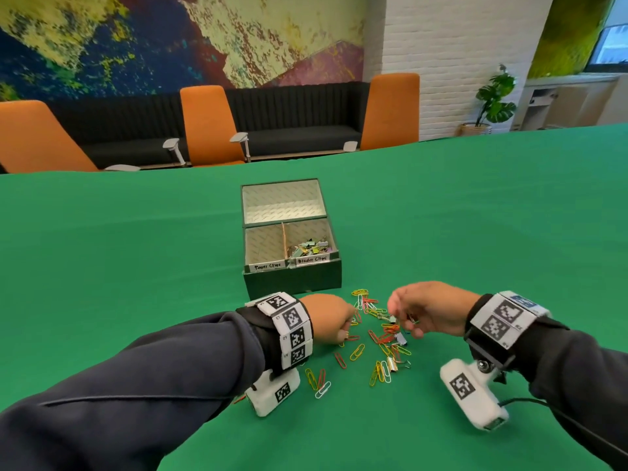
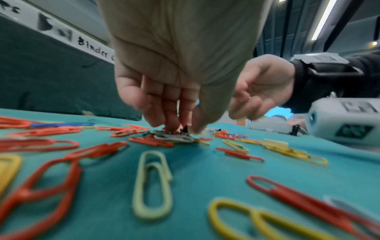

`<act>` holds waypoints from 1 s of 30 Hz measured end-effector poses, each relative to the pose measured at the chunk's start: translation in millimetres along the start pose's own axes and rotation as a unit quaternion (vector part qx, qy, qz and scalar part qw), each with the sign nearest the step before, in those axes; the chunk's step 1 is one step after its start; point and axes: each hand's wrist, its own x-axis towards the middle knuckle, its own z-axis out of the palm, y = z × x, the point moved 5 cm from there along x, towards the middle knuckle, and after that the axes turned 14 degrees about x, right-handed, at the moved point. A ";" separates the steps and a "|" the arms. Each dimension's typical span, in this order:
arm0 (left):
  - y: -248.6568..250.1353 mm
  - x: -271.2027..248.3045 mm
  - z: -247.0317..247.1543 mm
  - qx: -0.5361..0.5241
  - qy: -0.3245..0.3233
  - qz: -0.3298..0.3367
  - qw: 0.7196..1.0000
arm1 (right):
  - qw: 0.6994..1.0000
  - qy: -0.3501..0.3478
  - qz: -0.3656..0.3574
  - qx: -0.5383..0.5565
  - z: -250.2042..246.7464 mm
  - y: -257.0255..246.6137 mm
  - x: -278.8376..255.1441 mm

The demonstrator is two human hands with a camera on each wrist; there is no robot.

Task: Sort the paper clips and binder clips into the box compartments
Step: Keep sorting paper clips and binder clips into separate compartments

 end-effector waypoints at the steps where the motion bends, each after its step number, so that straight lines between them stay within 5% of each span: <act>1: -1.5 -1.5 0.5 -0.004 0.001 0.001 1.000 | 0.996 -0.020 0.008 -0.088 7.5 1.9 -1.5; 4: -6.7 -3.9 1.4 -0.024 0.010 0.005 1.000 | 0.900 -0.091 0.003 -0.426 30.1 7.8 -4.9; 7: -11.4 -5.5 2.9 -0.063 0.011 -0.001 0.998 | 0.788 -0.090 0.004 -0.609 42.4 16.0 -4.2; 9: -14.2 -7.0 0.9 -0.104 0.013 -0.008 0.994 | 0.767 -0.082 -0.007 -0.636 44.2 17.5 -1.4; 14: -29.5 -15.9 -2.4 -0.288 0.011 -0.038 0.957 | 0.776 -0.074 -0.007 -0.626 39.4 16.7 0.3; 16: -34.5 -23.6 1.7 -0.484 0.009 -0.053 0.873 | 0.787 -0.063 -0.020 -0.613 36.2 16.6 1.1; 19: -39.1 -35.9 13.7 -0.736 0.033 -0.079 0.671 | 0.801 -0.045 -0.044 -0.595 34.4 12.6 3.9; 20: -40.7 -38.0 20.0 -0.761 0.042 -0.096 0.641 | 0.805 -0.039 -0.050 -0.590 34.2 10.6 5.3; 21: -42.3 -38.3 26.9 -0.755 0.051 -0.116 0.643 | 0.808 -0.033 -0.053 -0.585 34.4 8.0 6.6; 22: -43.4 -38.1 32.1 -0.722 0.061 -0.134 0.676 | 0.810 -0.028 -0.053 -0.584 34.2 5.9 8.3; 26: -32.4 -34.9 22.4 -0.396 0.075 -0.089 0.911 | 0.828 -0.008 -0.046 -0.558 26.5 -3.7 13.2; 30: 5.4 -28.8 10.9 -0.140 -0.016 0.030 0.990 | 0.950 0.075 -0.065 -0.297 6.0 -18.0 17.3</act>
